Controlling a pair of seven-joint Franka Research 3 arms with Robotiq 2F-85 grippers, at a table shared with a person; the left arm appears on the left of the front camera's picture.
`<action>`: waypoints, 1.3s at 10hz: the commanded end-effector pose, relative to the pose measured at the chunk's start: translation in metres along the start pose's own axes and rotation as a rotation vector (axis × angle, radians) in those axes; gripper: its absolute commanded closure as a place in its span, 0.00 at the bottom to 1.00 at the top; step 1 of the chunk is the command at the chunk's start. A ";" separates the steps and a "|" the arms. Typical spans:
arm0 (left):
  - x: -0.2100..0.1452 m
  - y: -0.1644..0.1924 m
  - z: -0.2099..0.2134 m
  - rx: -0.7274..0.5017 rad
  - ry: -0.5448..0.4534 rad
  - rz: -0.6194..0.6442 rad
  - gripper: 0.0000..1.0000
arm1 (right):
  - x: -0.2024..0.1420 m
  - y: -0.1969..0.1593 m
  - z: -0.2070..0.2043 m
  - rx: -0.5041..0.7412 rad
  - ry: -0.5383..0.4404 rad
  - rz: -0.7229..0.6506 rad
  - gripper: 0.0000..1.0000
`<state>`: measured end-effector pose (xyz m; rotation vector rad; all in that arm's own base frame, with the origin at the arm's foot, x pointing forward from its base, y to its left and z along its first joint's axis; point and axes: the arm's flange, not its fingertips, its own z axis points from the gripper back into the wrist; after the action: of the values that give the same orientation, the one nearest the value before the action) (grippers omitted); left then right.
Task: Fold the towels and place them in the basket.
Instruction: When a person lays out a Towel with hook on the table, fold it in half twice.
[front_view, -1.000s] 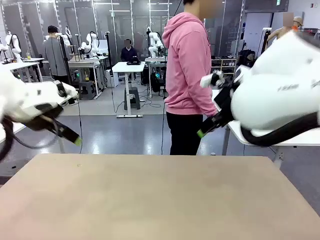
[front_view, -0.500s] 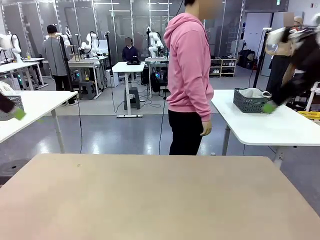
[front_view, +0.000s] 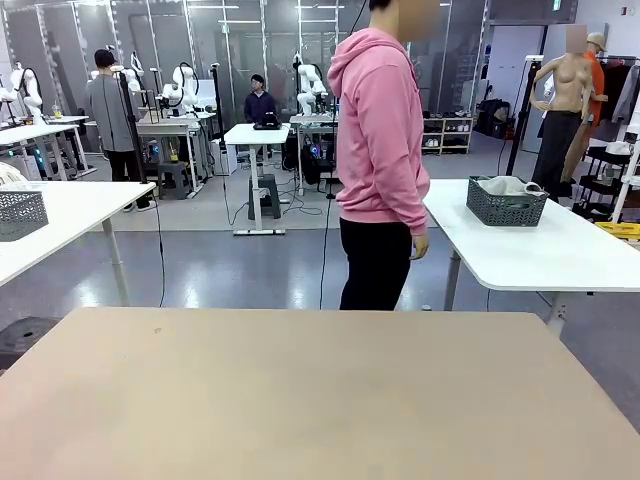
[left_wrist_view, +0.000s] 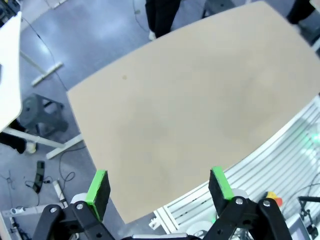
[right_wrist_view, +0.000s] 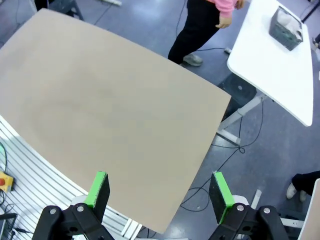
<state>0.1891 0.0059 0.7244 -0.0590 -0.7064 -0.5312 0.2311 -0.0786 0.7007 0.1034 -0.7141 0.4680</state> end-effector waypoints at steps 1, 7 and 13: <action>-0.003 0.006 0.023 0.055 -0.040 -0.005 0.00 | -0.013 -0.004 0.016 -0.023 -0.050 -0.009 0.00; -0.003 0.005 0.035 0.049 -0.072 0.018 0.00 | -0.012 -0.005 0.021 -0.019 -0.048 -0.022 0.00; -0.003 0.005 0.035 0.049 -0.072 0.018 0.00 | -0.012 -0.005 0.021 -0.019 -0.048 -0.022 0.00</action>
<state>0.1717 0.0209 0.7471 -0.0395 -0.7984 -0.4885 0.2117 -0.0923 0.7092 0.1033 -0.7699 0.4387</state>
